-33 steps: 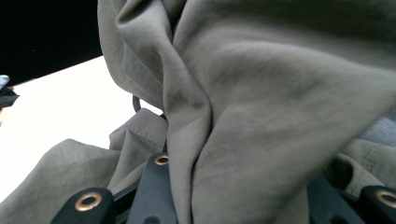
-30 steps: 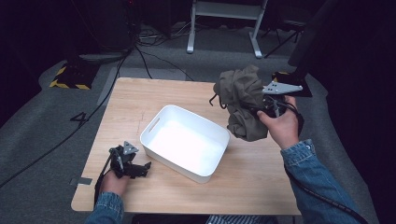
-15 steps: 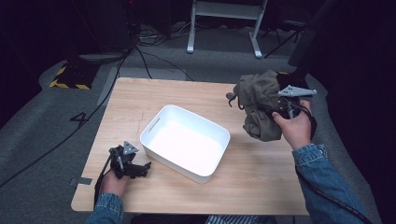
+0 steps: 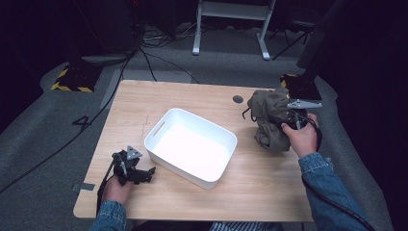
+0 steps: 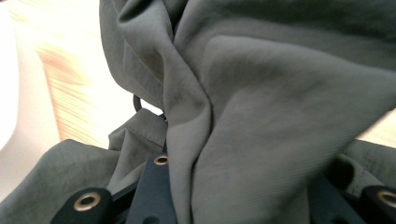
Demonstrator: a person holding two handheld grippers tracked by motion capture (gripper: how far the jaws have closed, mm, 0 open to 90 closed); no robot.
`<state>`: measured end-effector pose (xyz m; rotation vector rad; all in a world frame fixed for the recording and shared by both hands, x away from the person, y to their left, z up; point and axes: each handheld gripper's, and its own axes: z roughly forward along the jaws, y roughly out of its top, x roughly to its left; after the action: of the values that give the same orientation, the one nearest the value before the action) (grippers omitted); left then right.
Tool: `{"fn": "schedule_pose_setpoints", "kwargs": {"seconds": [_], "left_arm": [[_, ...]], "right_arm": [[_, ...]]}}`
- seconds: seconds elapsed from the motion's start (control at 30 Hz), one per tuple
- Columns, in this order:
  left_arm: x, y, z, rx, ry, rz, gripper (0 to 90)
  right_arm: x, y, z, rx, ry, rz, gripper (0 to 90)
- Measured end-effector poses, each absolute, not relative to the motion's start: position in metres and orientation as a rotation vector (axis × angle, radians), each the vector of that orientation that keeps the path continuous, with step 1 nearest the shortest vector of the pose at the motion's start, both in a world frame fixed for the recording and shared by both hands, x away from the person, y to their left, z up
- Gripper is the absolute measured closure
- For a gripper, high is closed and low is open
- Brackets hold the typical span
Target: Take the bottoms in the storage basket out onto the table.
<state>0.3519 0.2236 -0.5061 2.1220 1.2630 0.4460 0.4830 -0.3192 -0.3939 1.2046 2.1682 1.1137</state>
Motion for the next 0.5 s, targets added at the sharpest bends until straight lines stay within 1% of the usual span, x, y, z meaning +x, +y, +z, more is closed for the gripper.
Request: {"fn": "schedule_pose_setpoints", "kwargs": {"seconds": [0.33,0.5], "left_arm": [[0.352,0.224,-0.506,2.122,1.264,0.446,0.0],[0.352,0.224,-0.506,2.121,1.264,0.446,0.0]], "right_arm": [[0.494,-0.321,-0.444,1.285,2.191,1.094,70.7],[0.496,-0.318,-0.461,1.300,2.223,1.062,69.4]]}}
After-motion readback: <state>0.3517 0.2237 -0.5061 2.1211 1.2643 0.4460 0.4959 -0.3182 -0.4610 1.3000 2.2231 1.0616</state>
